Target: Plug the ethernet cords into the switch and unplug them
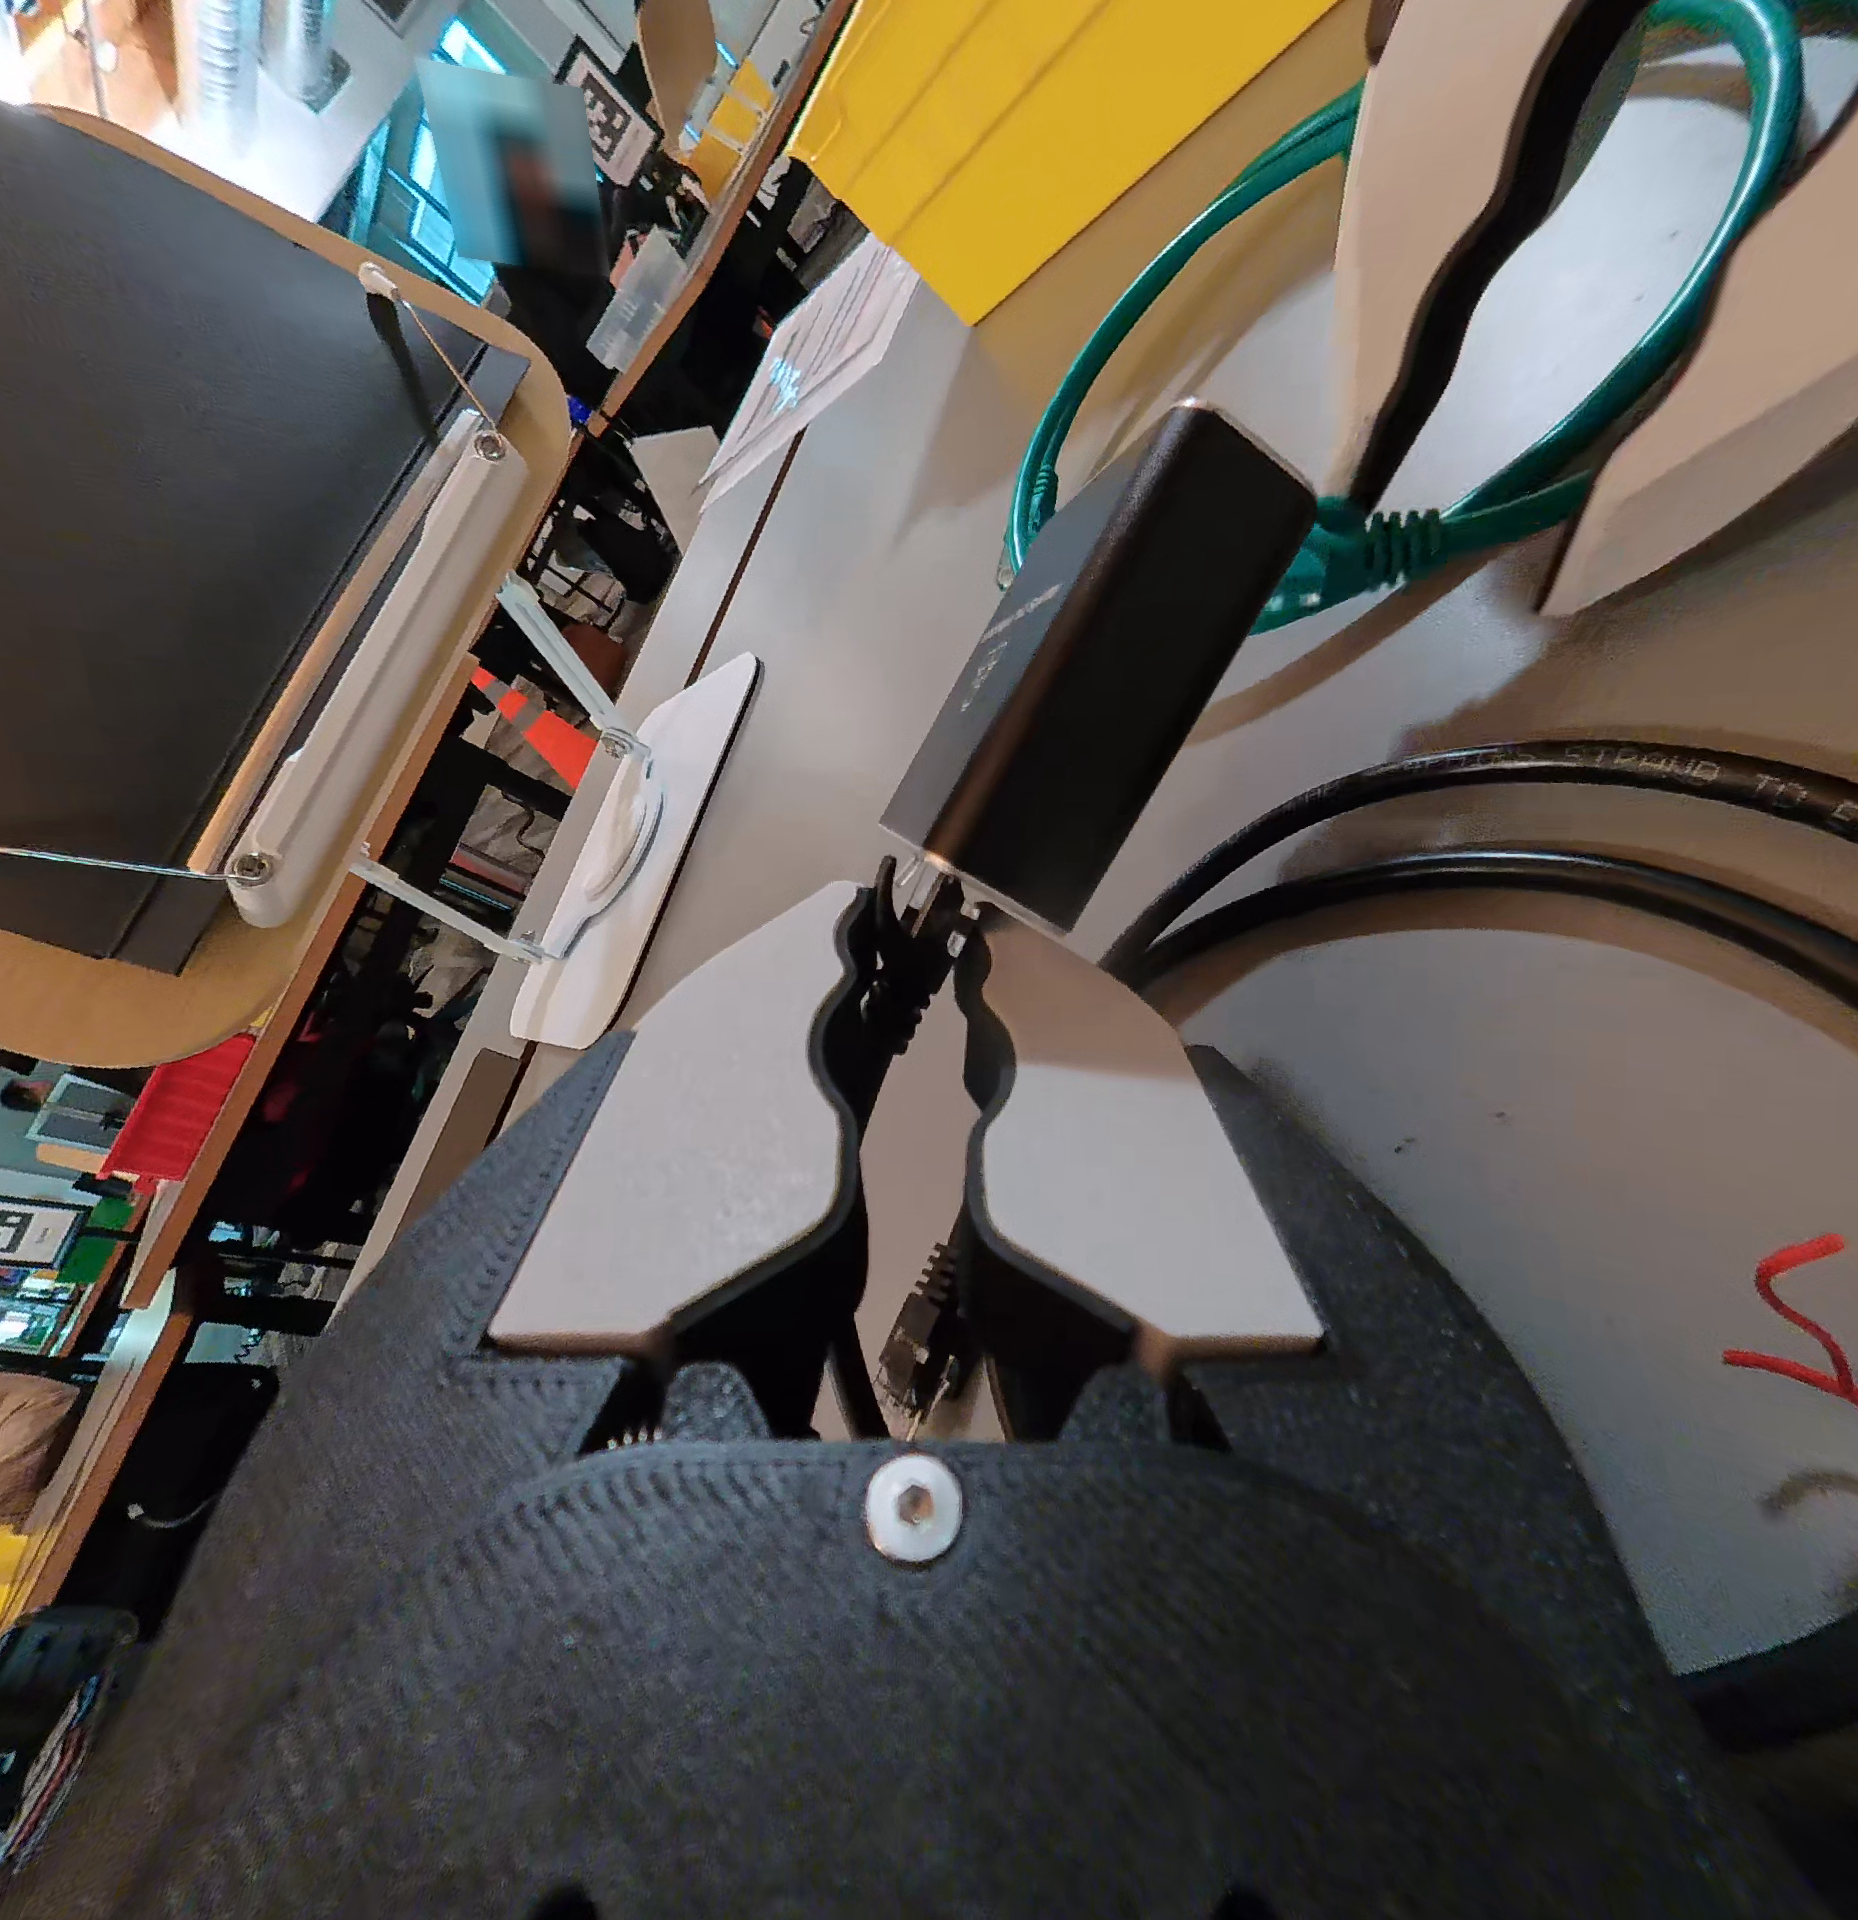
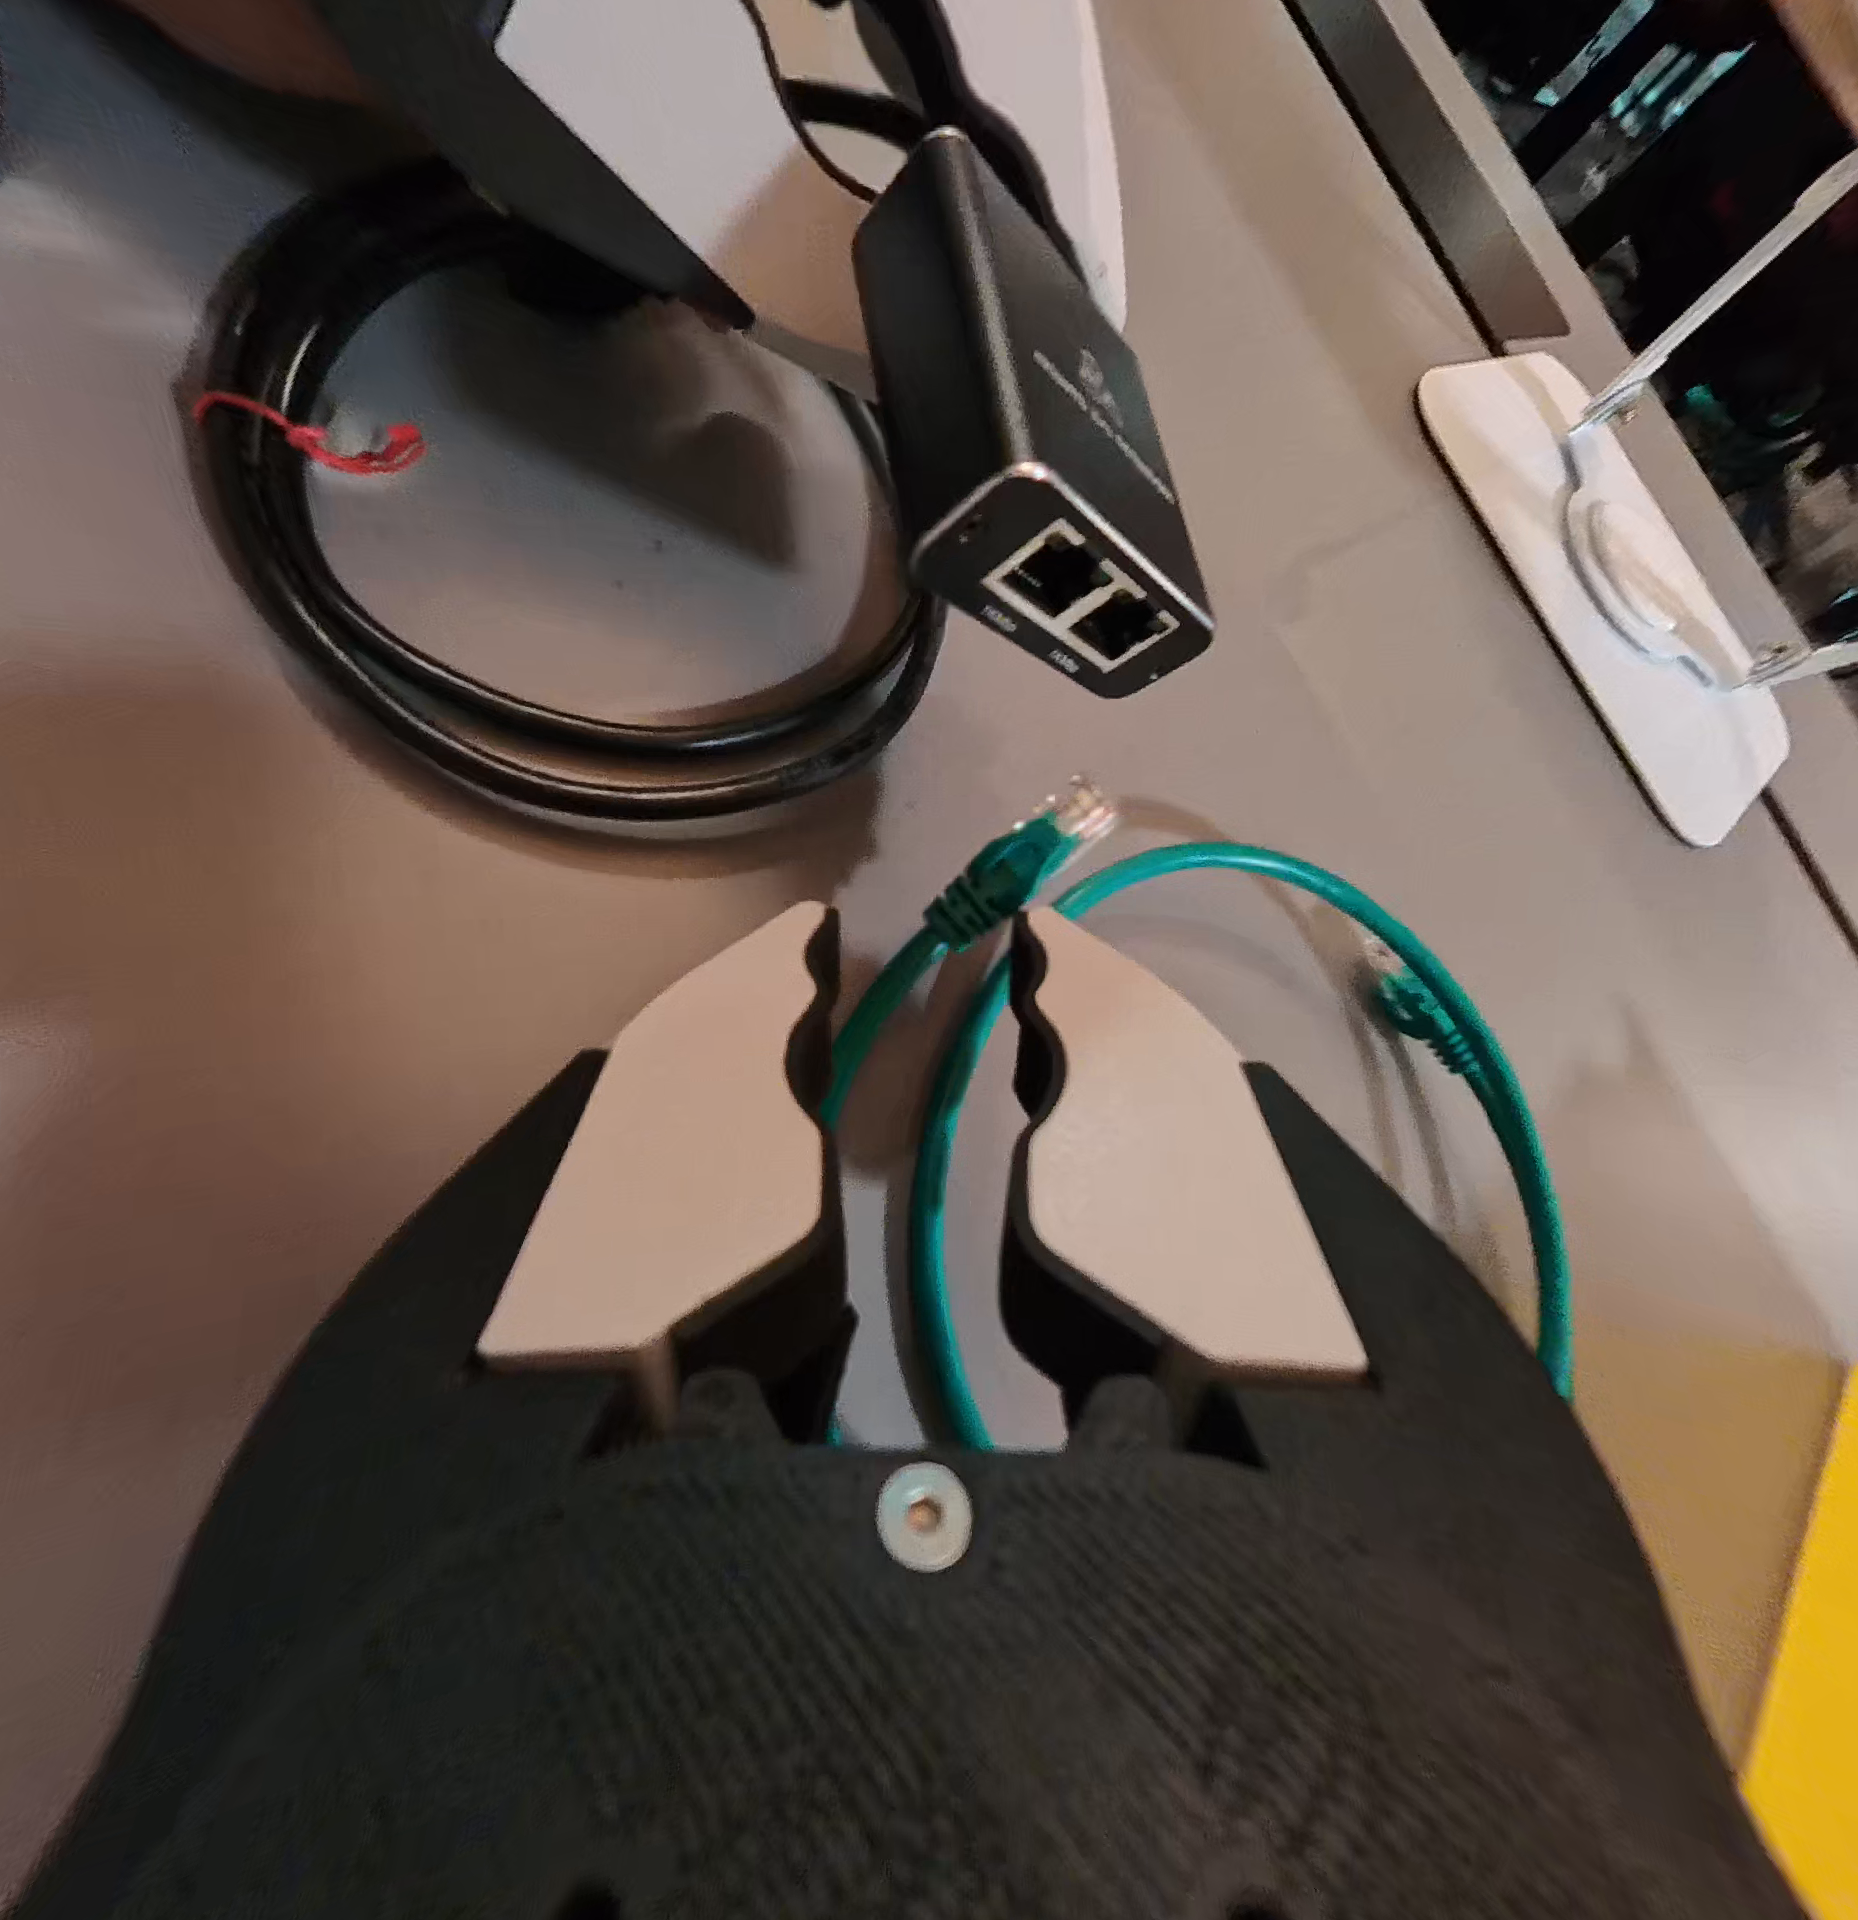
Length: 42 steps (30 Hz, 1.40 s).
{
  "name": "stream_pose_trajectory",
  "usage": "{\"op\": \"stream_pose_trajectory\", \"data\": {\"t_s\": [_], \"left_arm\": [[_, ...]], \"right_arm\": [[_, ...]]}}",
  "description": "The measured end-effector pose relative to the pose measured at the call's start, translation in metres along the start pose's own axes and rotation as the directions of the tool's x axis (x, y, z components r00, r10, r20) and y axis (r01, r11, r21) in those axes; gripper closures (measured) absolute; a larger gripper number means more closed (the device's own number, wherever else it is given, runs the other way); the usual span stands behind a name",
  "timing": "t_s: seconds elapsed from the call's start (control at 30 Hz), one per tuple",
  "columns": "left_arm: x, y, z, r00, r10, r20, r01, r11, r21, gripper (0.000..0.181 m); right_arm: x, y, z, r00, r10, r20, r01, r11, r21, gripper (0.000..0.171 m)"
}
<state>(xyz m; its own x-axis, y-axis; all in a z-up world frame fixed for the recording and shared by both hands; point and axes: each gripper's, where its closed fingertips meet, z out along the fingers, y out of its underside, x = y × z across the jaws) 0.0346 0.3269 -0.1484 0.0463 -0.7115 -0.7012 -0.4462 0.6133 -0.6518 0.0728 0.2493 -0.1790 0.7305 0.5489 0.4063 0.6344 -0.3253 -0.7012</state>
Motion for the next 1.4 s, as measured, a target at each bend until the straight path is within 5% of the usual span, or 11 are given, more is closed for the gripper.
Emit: {"op": "stream_pose_trajectory", "data": {"t_s": [0.1, 0.37, 0.6, 1.4], "left_arm": [[-0.001, 0.000, 0.000, 1.000, -0.003, -0.001, 0.003, 1.000, -0.003, 0.167], [0.005, -0.005, -0.001, 0.999, -0.002, -0.039, 0.003, 1.000, 0.026, 0.167], [0.020, -0.010, 0.001, 0.993, 0.067, -0.093, -0.063, 0.997, 0.042, 0.167], [0.053, -0.023, 0.000, 0.947, 0.282, -0.155, -0.270, 0.958, 0.095, 0.168]], "right_arm": [[-0.002, 0.002, 0.002, 0.996, 0.067, 0.056, -0.067, 0.998, -0.004, 0.158], [0.006, -0.013, -0.019, 0.952, 0.181, 0.247, -0.217, 0.968, 0.126, 0.158], [-0.022, 0.004, -0.045, 0.768, 0.194, 0.610, -0.274, 0.961, 0.040, 0.159], [-0.040, 0.018, -0.056, 0.672, 0.235, 0.702, -0.266, 0.962, -0.067, 0.160]]}}
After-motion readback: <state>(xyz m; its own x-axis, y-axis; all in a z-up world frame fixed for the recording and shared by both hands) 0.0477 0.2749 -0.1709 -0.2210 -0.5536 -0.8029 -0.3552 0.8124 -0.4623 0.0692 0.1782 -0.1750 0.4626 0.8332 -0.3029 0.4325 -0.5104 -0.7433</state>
